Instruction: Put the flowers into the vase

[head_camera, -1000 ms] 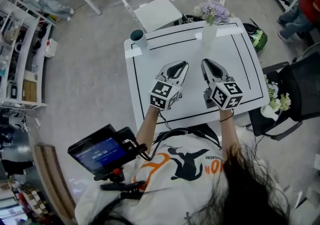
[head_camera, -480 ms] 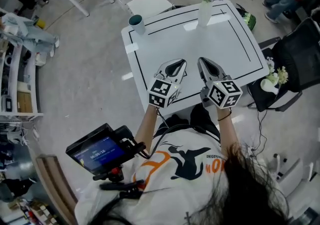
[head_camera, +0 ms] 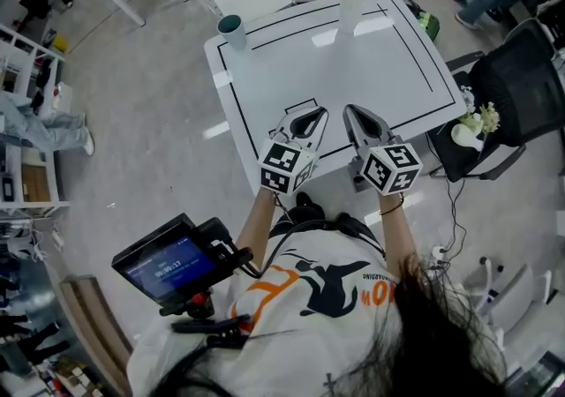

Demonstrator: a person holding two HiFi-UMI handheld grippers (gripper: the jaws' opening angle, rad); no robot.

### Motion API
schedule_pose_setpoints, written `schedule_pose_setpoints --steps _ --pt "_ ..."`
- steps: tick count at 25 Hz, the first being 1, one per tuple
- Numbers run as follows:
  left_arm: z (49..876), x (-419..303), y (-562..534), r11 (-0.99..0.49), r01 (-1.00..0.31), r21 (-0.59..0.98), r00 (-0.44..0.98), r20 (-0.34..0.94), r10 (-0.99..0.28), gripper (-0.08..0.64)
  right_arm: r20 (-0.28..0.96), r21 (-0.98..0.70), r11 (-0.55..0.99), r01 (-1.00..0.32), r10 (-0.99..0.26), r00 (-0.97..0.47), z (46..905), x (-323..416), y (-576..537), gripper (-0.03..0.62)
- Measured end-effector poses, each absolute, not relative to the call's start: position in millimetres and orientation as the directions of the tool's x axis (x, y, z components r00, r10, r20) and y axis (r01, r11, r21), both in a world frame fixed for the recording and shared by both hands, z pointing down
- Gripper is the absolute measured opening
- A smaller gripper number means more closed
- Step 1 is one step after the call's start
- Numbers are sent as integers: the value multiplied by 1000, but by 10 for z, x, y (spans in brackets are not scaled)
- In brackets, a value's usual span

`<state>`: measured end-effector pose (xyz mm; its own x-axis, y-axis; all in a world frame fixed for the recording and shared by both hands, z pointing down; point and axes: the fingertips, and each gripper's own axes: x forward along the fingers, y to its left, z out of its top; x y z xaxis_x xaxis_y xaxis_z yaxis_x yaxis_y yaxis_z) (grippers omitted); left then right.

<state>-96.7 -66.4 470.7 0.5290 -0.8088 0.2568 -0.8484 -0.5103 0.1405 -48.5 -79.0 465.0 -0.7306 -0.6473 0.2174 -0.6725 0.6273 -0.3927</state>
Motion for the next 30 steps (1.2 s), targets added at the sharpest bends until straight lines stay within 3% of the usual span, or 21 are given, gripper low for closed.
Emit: schedule_pose_setpoints --steps 30 --pt "4590 55 1053 -425 -892 153 451 259 -854 18 207 -399 684 -611 -581 -787 4662 467 865 14"
